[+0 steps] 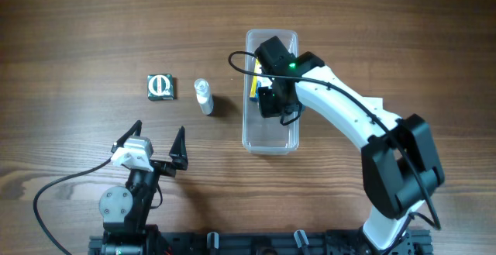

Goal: Pack container
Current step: 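Lower the Hansaplast pack into the container and open the gripper, then move the right gripper over the white-green box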

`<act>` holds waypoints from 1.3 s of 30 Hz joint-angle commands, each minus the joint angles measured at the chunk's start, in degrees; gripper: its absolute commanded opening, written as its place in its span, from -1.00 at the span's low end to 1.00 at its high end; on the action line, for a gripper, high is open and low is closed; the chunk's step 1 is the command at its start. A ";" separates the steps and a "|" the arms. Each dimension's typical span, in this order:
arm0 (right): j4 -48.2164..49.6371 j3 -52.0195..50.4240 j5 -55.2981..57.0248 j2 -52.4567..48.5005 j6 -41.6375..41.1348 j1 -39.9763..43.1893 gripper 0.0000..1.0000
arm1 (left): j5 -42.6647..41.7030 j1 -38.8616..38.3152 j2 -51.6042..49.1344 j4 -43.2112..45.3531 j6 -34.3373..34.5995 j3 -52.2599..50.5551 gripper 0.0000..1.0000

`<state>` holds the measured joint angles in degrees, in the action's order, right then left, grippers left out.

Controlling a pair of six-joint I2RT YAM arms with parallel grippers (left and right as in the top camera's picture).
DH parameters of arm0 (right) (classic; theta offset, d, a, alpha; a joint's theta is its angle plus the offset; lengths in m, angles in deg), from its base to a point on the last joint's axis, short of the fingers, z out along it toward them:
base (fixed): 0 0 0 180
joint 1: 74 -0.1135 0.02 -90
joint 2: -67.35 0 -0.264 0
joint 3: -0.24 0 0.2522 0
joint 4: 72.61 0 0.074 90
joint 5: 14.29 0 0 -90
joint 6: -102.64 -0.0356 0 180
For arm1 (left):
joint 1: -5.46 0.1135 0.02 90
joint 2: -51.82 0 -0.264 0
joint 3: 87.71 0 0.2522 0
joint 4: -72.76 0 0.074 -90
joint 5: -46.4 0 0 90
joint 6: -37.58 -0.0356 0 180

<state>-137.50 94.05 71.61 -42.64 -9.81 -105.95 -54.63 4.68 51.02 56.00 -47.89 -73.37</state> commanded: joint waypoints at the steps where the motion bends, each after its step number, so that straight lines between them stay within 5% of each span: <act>1: 1.88 -0.31 4.20 -1.73 -0.50 0.13 -0.91 | -0.72 0.37 0.35 -0.22 -1.11 -0.26 0.99; 30: 6.78 -0.13 4.74 0.15 1.49 2.56 -0.88 | -0.72 0.37 0.35 -0.22 -1.11 -0.26 0.99; 39: -1.84 3.26 3.80 20.94 1.51 5.09 -0.72 | -0.72 0.37 0.35 -0.22 -1.11 -0.26 0.99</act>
<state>-135.80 94.60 75.13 -31.30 -8.68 -102.95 -54.63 4.68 51.02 56.00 -47.89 -73.37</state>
